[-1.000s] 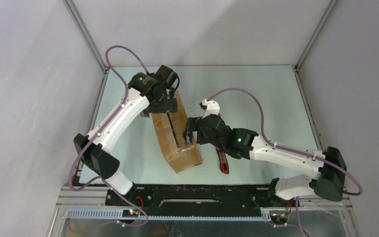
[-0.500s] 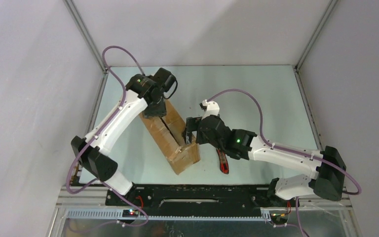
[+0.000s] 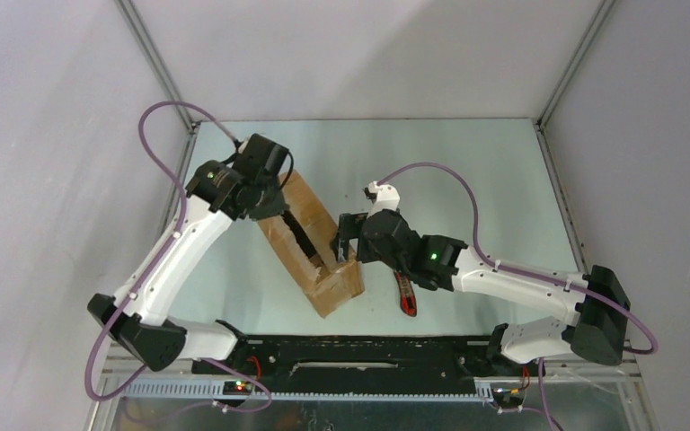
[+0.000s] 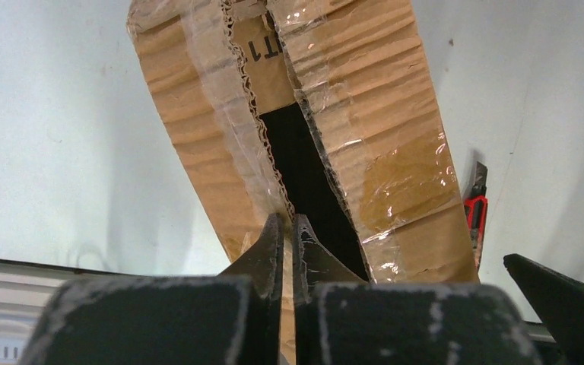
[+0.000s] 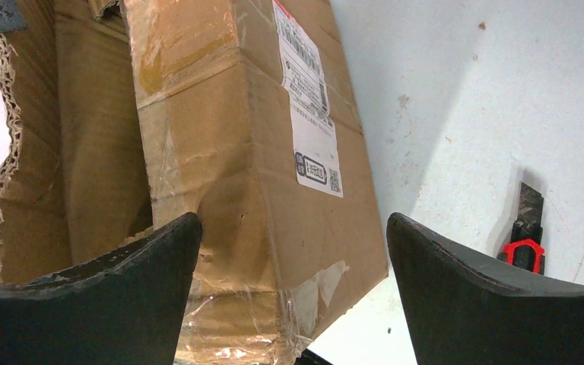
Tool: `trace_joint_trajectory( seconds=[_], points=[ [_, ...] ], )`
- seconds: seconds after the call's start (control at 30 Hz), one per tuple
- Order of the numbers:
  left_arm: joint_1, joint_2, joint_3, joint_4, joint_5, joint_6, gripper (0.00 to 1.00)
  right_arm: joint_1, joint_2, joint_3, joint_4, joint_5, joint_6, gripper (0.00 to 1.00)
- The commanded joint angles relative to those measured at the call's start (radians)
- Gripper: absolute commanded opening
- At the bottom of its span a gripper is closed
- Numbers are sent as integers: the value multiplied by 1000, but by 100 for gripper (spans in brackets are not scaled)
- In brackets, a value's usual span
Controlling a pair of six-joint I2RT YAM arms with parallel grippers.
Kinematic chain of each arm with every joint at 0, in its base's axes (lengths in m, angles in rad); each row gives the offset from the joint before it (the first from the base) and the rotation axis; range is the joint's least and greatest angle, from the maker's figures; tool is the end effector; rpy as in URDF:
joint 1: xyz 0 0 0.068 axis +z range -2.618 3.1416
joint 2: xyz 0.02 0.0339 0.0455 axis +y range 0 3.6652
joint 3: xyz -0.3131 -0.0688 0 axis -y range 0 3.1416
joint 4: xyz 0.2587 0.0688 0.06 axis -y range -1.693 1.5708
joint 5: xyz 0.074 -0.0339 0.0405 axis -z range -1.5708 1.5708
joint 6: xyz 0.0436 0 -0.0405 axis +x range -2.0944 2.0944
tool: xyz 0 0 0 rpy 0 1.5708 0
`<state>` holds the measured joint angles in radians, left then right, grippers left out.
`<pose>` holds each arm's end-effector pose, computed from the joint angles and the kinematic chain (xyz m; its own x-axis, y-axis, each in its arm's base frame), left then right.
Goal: Unpack the express box
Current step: Open the express box at the center of the board.
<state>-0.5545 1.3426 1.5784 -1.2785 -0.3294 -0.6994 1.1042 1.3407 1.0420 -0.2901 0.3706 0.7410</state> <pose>0.2155 -0.1169 0.4377 -0.7935 -0.2251 -0.5655 -0.1975 0.9740 -0.1106 0.1530 0.2687 0.3359 -0.6548 0.0987 -0.7493 -0.3456 0.8426 0.4130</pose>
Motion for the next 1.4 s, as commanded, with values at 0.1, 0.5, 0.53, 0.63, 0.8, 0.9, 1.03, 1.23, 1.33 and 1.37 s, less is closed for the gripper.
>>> trace_joint_trajectory(
  seconds=[0.1, 0.5, 0.53, 0.63, 0.8, 0.9, 1.03, 1.23, 1.33, 1.37],
  points=[
    [7, -159, -144, 25, -7, -54, 0, 11, 42, -63, -209, -20, -27, 93],
    [13, -511, -473, 364, -10, -163, 0, 3, 44, -80, -200, -40, -15, 92],
    [13, -568, -543, 440, -3, -174, 0, 4, 44, -80, -201, -41, -14, 93],
    [13, -788, -781, 673, 5, -220, 0, 0, 46, -80, -204, -45, -16, 93],
    [14, -980, -956, 846, 13, -267, 0, -10, 50, -80, -203, -69, -21, 93],
    [14, -951, -921, 773, -4, -254, 0, -18, 31, -80, -196, -89, -32, 92],
    [15, -783, -748, 561, -32, -201, 0, -23, -12, -57, -184, -127, -102, 94],
    [21, -368, -272, -39, -93, -261, 43, 5, -28, -42, -186, -160, -171, 94],
    [13, -266, -149, -205, -86, -325, 82, 58, -22, -42, -189, -120, -157, 94],
    [13, -252, -142, -227, -81, -352, 87, 75, -18, -42, -189, -99, -138, 94]
  ],
)
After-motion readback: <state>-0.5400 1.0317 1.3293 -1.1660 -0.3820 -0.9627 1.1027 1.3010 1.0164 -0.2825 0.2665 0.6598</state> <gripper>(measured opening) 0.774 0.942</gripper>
